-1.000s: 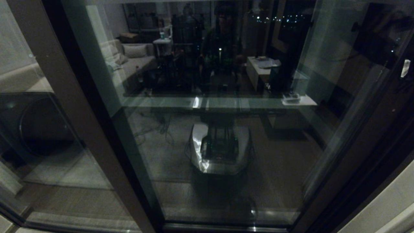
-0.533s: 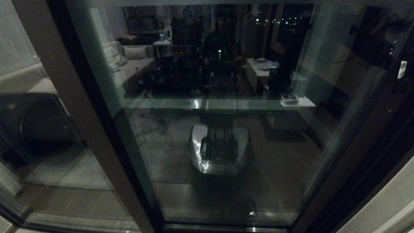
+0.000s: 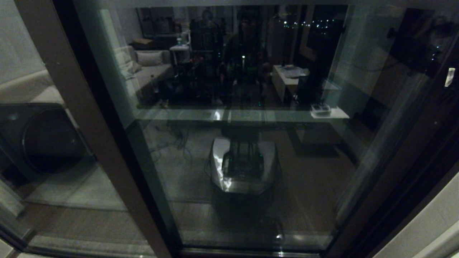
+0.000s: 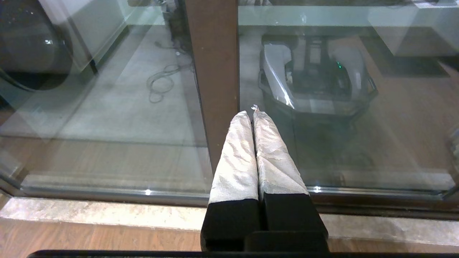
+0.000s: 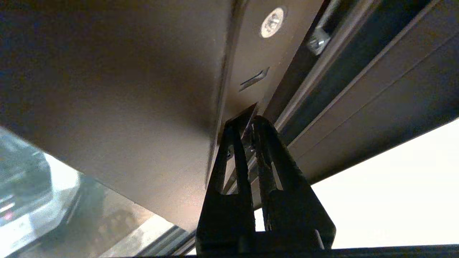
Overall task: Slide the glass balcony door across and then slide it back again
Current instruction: Close the slid door
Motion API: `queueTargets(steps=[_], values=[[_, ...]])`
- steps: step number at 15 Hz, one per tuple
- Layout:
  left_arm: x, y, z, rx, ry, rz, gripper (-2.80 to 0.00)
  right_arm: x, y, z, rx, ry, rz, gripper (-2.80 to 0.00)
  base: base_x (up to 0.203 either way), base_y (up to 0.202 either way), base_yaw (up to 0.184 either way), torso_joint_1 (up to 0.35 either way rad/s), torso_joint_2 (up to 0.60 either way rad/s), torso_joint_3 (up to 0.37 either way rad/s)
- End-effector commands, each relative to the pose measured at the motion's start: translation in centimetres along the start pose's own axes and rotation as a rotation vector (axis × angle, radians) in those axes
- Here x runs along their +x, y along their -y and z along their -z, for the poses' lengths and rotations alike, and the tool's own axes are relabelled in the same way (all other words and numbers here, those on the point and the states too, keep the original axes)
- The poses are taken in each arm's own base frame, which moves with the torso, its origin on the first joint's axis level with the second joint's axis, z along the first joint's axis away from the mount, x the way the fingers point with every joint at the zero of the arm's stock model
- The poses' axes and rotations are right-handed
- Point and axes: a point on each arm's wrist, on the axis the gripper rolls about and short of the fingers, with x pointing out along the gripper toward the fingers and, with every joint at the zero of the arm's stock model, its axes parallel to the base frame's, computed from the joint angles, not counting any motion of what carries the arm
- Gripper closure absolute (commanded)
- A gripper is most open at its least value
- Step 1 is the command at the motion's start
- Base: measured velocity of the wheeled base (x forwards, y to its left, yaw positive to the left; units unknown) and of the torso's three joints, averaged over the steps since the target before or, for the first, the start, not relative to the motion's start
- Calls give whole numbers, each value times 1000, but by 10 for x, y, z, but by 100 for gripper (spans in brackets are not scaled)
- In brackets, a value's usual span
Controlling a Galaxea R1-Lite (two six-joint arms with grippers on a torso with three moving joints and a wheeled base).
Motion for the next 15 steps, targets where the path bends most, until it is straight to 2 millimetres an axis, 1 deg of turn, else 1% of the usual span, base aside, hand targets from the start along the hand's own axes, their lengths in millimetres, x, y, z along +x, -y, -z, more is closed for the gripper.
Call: queueTargets(steps=[1, 10, 13, 15], values=[[0, 0, 0, 0, 0, 0, 0, 5, 2, 1, -1, 2, 14, 0, 0, 0, 0, 0, 0, 0], [0, 0, 0, 0, -1, 0, 0, 18, 14, -1, -7, 17, 35, 0, 0, 0, 0, 0, 0, 0], [0, 0, 0, 0, -1, -1, 0, 16, 15, -2, -5, 22, 34, 0, 0, 0, 0, 0, 0, 0], [0, 0, 0, 0, 0, 0, 0, 8, 18, -4, -1, 29, 26, 0, 0, 0, 0, 0, 0, 0]])
